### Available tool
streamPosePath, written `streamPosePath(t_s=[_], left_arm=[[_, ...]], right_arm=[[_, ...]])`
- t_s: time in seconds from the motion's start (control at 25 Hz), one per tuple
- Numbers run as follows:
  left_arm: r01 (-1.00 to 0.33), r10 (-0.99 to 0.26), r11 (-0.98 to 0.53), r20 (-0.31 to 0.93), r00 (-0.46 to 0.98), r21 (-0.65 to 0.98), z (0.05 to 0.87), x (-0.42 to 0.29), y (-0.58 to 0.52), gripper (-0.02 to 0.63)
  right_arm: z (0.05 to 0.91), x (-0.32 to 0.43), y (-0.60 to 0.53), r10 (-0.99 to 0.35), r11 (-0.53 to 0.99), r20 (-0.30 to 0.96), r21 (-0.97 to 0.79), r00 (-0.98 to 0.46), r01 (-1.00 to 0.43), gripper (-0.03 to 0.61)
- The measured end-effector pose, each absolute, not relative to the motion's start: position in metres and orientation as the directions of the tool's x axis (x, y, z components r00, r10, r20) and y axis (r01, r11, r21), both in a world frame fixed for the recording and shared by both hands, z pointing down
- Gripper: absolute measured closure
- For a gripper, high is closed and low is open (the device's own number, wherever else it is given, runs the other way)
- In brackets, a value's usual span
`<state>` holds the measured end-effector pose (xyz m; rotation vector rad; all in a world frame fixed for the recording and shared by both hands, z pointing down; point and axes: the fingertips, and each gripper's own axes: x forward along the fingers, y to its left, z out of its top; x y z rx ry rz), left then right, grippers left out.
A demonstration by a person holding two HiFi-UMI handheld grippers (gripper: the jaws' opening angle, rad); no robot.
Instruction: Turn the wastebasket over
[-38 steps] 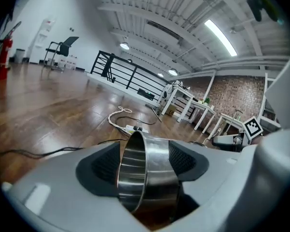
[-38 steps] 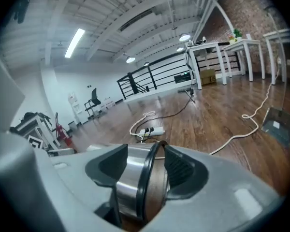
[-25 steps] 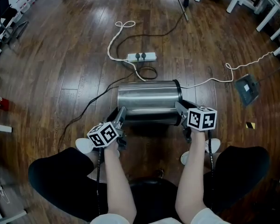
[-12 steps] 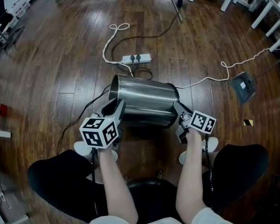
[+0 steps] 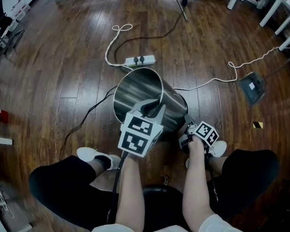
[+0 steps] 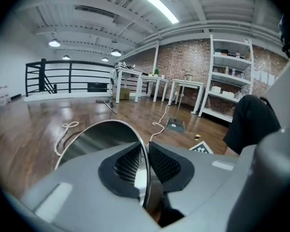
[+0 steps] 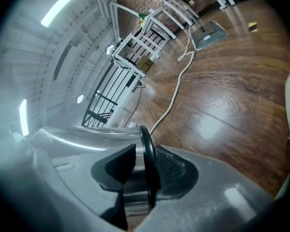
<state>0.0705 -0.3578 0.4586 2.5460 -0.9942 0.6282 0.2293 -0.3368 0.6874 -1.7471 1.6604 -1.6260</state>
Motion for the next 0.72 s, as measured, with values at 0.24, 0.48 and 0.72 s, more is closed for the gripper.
streamPosePath(t_s=[0.24, 0.48, 0.72], left_arm=[[-0.594, -0.461, -0.802, 0.568, 0.682, 0.062, 0.478, 0.139, -0.334, 0.538], [-0.390, -0.334, -0.917, 0.694, 0.637, -0.084, 0.515, 0.192, -0.289, 0.537], [-0.311, -0.342, -0.933, 0.725, 0.598, -0.183, 0.550, 0.203, -0.257, 0.538]], right_arm=[[0.718, 0.242, -0.316, -0.755, -0.420, 0.627, -0.688, -0.193, -0.592, 0.592], [0.741, 0.253, -0.281, -0.677, -0.532, 0.719, -0.624, -0.155, -0.573, 0.493], [0.709, 0.285, -0.277, -0.736, -0.516, 0.672, -0.633, -0.079, -0.578, 0.489]])
